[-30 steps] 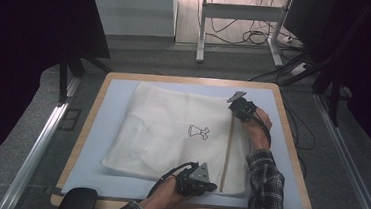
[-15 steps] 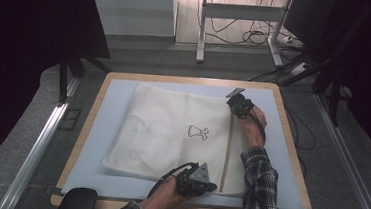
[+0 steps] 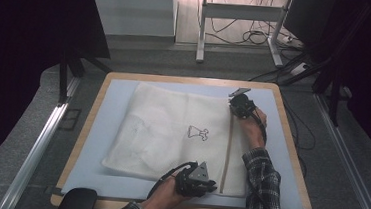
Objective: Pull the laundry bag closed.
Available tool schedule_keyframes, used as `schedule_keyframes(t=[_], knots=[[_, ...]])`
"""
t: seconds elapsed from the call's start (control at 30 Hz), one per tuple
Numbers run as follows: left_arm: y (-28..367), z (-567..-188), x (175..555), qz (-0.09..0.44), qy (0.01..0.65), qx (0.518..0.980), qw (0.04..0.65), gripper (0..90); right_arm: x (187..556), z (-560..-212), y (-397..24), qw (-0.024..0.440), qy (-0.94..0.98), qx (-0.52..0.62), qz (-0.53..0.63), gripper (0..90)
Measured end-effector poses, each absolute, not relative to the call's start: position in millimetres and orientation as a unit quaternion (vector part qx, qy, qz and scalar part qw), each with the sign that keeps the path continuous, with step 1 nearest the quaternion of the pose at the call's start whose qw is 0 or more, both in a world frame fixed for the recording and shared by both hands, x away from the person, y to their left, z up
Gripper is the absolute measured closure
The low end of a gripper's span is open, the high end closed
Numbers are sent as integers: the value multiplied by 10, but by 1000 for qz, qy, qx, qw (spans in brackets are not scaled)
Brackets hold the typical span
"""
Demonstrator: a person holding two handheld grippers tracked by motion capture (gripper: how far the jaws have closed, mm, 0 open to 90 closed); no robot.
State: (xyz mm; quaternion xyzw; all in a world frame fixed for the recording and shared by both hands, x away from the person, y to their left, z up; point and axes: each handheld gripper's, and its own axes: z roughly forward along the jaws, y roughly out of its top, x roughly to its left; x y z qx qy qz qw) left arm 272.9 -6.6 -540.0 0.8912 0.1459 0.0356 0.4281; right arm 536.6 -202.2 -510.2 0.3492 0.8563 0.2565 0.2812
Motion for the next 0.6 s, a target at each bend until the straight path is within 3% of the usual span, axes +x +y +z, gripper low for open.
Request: schedule_keyframes(t=[0.6], knots=[[-71, -5320, 2705, 49, 163, 882, 439, 478, 5258, -4969, -2013, 258, 846, 362, 294, 682]])
